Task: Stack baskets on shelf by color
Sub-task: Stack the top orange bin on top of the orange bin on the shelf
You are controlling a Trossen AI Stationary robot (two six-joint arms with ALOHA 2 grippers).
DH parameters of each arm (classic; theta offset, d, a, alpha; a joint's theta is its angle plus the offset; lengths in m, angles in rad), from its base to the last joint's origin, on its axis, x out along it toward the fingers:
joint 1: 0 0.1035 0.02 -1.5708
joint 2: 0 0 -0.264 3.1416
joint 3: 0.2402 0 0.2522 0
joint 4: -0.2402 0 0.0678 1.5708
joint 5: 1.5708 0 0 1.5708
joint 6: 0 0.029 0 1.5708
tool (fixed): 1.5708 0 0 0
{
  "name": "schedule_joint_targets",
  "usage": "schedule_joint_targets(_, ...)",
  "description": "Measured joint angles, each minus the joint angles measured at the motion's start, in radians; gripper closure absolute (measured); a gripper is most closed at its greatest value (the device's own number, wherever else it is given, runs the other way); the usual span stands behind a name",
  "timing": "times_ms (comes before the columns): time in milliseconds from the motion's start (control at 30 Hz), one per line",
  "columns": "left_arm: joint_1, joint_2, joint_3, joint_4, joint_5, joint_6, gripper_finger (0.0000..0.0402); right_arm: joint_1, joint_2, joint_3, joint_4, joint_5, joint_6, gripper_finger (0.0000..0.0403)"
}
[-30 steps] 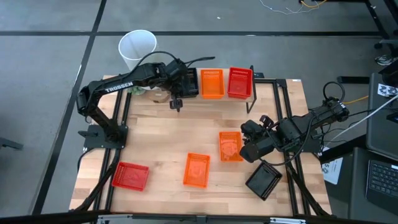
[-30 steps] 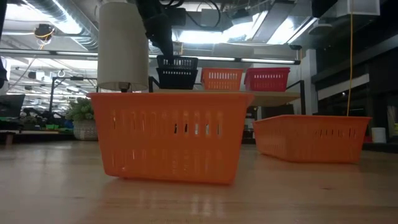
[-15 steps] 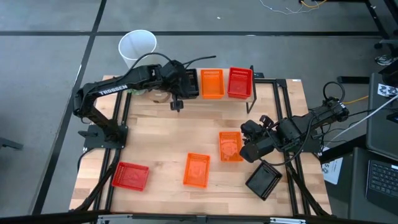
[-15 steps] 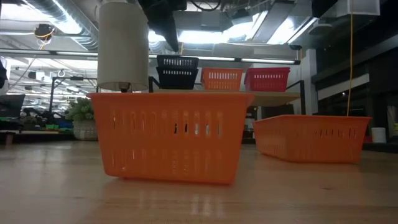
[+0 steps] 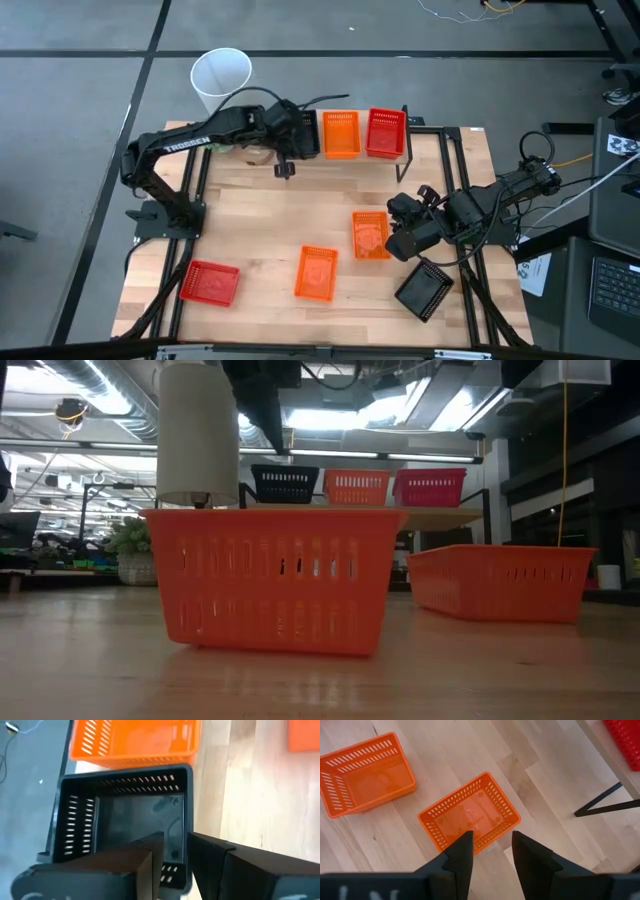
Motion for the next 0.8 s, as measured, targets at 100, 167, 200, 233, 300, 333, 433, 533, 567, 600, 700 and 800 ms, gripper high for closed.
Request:
schedule_joint_targets(100, -0.023, -0.037, 0.000, -0.014, 0.037, -0.061, 0.0323, 0.000, 0.002, 0.000, 0.008, 0.000, -0.006, 0.0269)
schedule_joint_targets(167, -0.050, -0.061, 0.000, -0.063, 0.106, -0.116, 0.0323, 0.005, 0.014, 0.000, 0.050, -0.001, -0.066, 0.0269)
schedule_joint_targets(200, -0.068, -0.074, 0.000, -0.094, 0.142, -0.143, 0.0323, 0.011, 0.026, 0.000, 0.081, -0.008, -0.113, 0.0269)
schedule_joint_targets(233, -0.089, -0.089, 0.000, -0.123, 0.169, -0.167, 0.0323, 0.015, 0.041, 0.000, 0.121, -0.023, -0.161, 0.0269)
schedule_joint_targets(300, -0.136, -0.110, 0.002, -0.212, 0.191, -0.207, 0.0325, 0.027, 0.077, 0.000, 0.199, -0.047, -0.242, 0.0269)
schedule_joint_targets(333, -0.160, -0.115, 0.002, -0.258, 0.192, -0.226, 0.0326, 0.030, 0.097, 0.001, 0.227, -0.053, -0.267, 0.0269)
schedule_joint_targets(433, -0.235, -0.121, 0.002, -0.372, 0.179, -0.275, 0.0327, 0.037, 0.181, 0.001, 0.232, -0.059, -0.321, 0.0269)
schedule_joint_targets(533, -0.311, -0.123, 0.002, -0.435, 0.159, -0.320, 0.0327, 0.037, 0.273, 0.001, 0.190, -0.114, -0.349, 0.0269)
schedule_joint_targets(567, -0.337, -0.122, 0.002, -0.446, 0.150, -0.328, 0.0327, 0.037, 0.302, 0.001, 0.187, -0.138, -0.364, 0.0269)
schedule_joint_targets(600, -0.359, -0.122, 0.002, -0.454, 0.149, -0.332, 0.0327, 0.037, 0.332, 0.001, 0.188, -0.159, -0.380, 0.0269)
schedule_joint_targets(700, -0.415, -0.122, 0.002, -0.453, 0.147, -0.298, 0.0327, 0.040, 0.407, 0.000, 0.205, -0.203, -0.445, 0.0269)
schedule_joint_targets(800, -0.445, -0.122, 0.002, -0.458, 0.147, -0.228, 0.0327, 0.045, 0.462, 0.000, 0.209, -0.238, -0.493, 0.0269)
